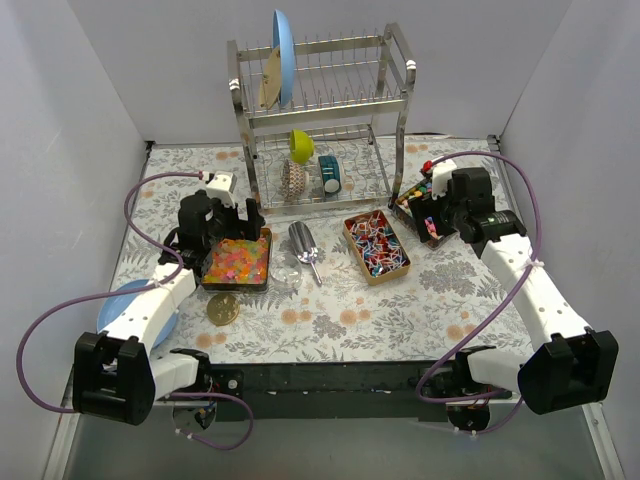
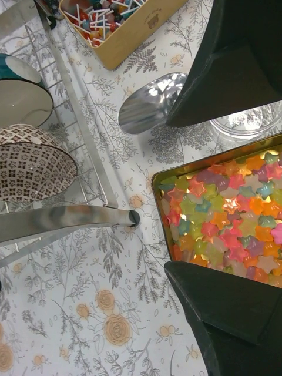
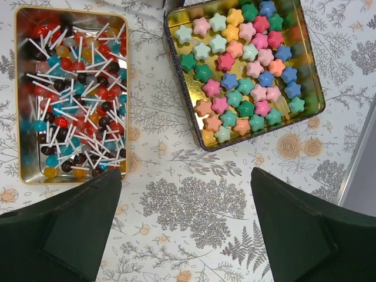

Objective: Pack the candies
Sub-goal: Move the packing bottle to the center of the board.

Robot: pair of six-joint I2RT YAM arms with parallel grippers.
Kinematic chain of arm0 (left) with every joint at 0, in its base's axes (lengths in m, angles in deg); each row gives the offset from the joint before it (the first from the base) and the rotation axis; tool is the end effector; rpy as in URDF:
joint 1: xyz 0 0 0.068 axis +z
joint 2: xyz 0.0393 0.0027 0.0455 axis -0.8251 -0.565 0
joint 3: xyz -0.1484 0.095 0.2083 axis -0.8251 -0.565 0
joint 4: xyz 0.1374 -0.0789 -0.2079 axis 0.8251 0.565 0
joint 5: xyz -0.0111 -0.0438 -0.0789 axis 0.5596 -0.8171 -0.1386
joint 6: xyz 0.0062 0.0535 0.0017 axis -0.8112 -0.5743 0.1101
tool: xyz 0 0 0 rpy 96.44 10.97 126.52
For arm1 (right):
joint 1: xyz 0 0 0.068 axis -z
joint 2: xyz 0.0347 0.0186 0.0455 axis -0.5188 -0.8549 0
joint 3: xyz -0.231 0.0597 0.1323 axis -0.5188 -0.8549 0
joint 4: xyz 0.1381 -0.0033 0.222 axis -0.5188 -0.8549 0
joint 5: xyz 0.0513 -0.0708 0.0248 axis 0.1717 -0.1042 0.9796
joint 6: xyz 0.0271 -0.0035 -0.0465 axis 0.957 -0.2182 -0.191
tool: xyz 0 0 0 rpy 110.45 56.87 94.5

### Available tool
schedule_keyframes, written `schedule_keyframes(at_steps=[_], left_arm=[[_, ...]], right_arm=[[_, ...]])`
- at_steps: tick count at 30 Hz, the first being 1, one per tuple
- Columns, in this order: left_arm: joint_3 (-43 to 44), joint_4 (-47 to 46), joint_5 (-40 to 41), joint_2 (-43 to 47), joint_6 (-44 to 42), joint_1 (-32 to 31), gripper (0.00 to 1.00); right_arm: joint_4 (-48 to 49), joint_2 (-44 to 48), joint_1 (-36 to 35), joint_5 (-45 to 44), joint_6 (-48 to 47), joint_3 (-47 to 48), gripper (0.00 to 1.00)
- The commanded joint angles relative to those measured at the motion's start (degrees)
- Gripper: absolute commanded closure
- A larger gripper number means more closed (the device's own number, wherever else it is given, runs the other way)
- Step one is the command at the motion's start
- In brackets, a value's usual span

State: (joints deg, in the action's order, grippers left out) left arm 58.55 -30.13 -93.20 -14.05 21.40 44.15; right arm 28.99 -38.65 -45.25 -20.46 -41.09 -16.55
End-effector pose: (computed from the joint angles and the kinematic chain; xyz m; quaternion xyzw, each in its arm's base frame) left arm 0.2545 -0.0575 0.2635 -0.1641 0.8175 -0.3024 0.4618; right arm 0.2540 0.0618 0.3207 -0.2028 0.8747 -0.0160 0.4400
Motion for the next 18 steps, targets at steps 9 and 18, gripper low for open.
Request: schedule_keyframes(at_steps=[9, 18], left_arm=[[0.50, 9.19, 1.85, -0.23, 1.22, -0.07, 0.02], [3.13, 20.96, -14.85, 1.53, -9.59, 0.02, 0.02]], right_arm=[[0.60, -0.09, -0.06, 18.27, -9.31, 3.62, 0.02], [-1.69, -9.58, 0.11, 17.95, -8.95, 9.95, 0.09]])
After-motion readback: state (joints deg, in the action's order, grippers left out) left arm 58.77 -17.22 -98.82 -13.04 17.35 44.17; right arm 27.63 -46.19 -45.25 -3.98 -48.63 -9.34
